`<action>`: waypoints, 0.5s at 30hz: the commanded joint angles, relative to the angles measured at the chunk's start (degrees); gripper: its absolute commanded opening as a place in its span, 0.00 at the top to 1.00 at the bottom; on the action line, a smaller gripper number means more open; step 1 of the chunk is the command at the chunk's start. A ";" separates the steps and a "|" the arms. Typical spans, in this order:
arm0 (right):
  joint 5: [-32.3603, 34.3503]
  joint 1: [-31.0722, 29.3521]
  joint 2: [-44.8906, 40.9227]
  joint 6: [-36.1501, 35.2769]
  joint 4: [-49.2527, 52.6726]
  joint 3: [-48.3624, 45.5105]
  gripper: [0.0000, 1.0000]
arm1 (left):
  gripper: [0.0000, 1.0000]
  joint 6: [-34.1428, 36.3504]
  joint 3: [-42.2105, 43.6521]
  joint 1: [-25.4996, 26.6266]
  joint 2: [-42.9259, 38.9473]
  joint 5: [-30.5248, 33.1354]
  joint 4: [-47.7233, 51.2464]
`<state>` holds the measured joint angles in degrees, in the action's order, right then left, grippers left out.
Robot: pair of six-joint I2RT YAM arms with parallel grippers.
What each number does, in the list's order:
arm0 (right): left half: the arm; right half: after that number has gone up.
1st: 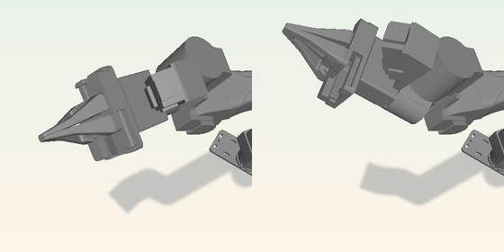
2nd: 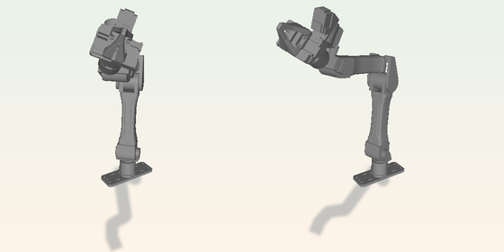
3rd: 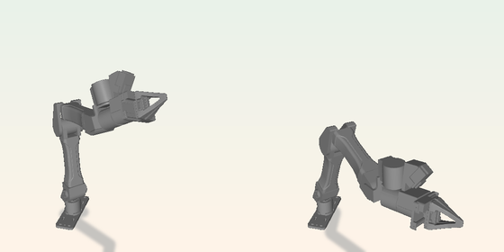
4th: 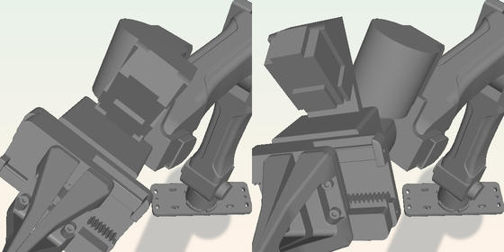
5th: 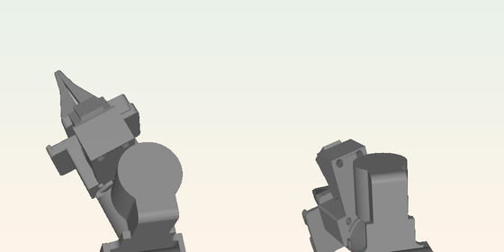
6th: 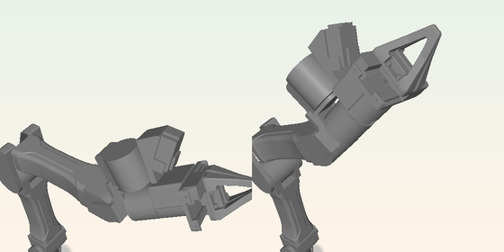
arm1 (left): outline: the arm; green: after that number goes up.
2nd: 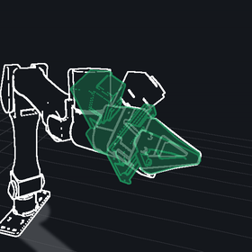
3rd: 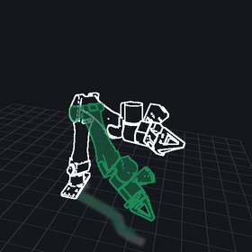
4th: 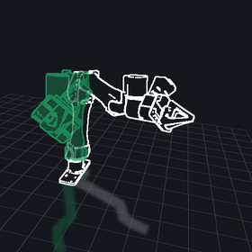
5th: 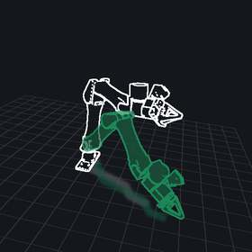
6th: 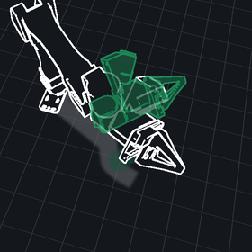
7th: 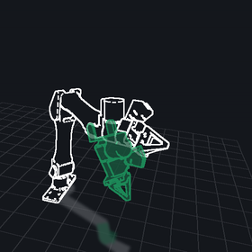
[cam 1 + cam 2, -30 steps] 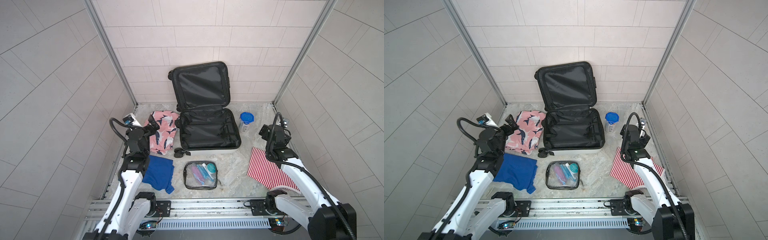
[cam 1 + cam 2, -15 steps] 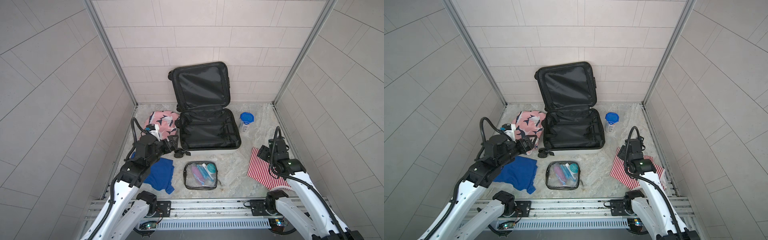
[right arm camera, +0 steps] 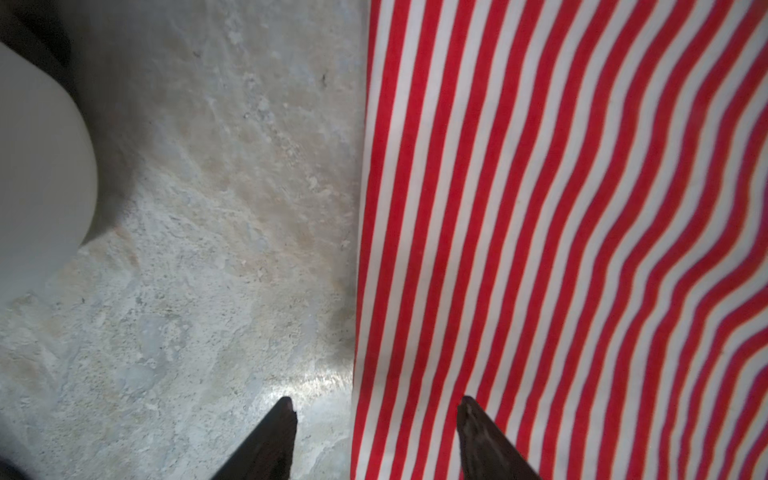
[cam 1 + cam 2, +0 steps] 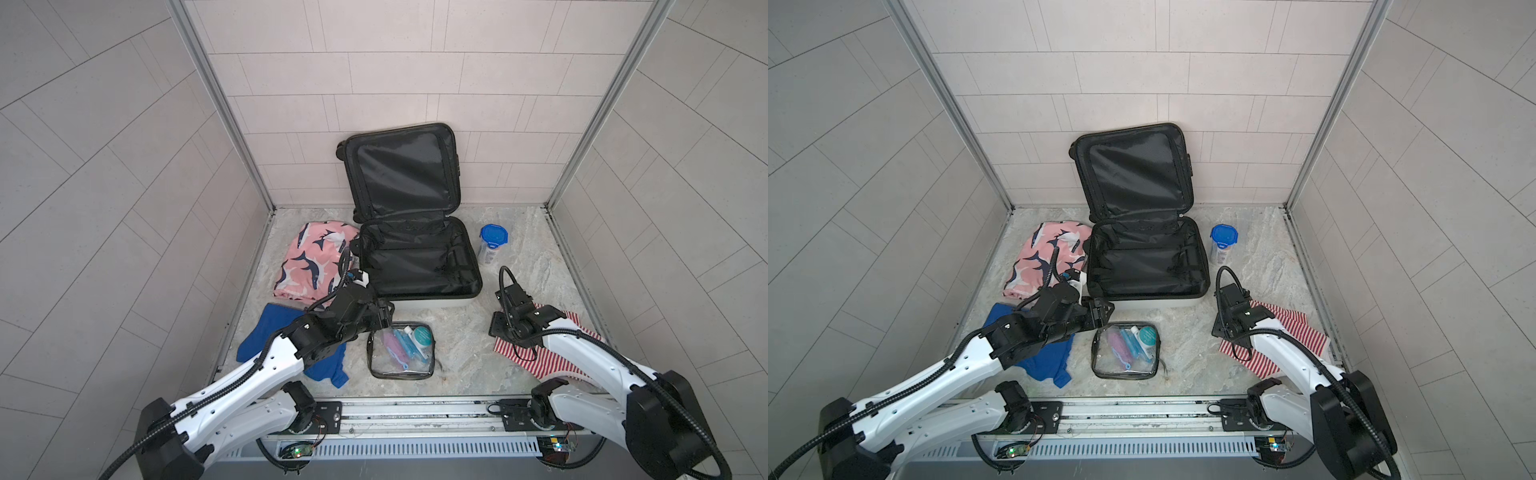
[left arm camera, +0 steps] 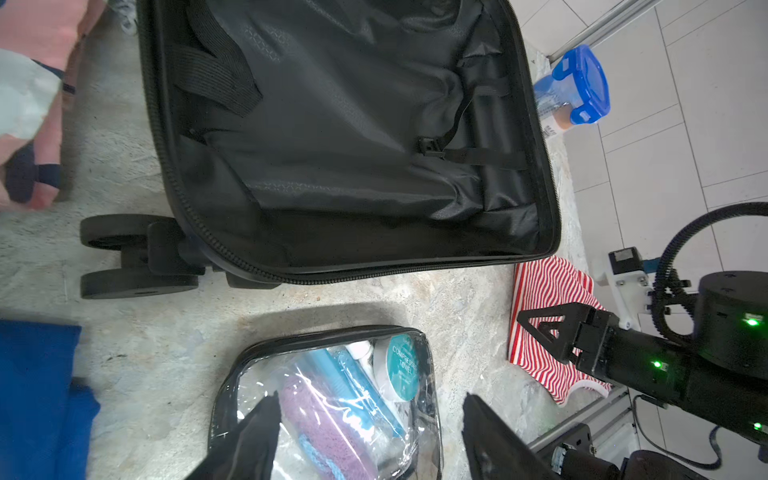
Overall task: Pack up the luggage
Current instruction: 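Reach both grippers toward the red-and-white striped cloth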
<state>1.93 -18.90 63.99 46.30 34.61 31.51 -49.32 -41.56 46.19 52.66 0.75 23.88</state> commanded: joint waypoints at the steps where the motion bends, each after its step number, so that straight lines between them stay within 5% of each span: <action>1: 4.10 -0.53 1.03 1.77 0.39 0.95 0.35 | 0.26 -1.39 -1.27 0.42 -1.73 2.71 -2.08; 15: 3.92 -4.25 4.54 3.79 -4.20 -2.40 0.44 | 0.26 -1.93 -0.05 0.42 -3.82 5.51 -2.13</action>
<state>4.36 -22.31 67.96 48.53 31.00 29.85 -50.59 -41.54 46.50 48.71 4.60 22.50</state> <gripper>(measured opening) 0.562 0.742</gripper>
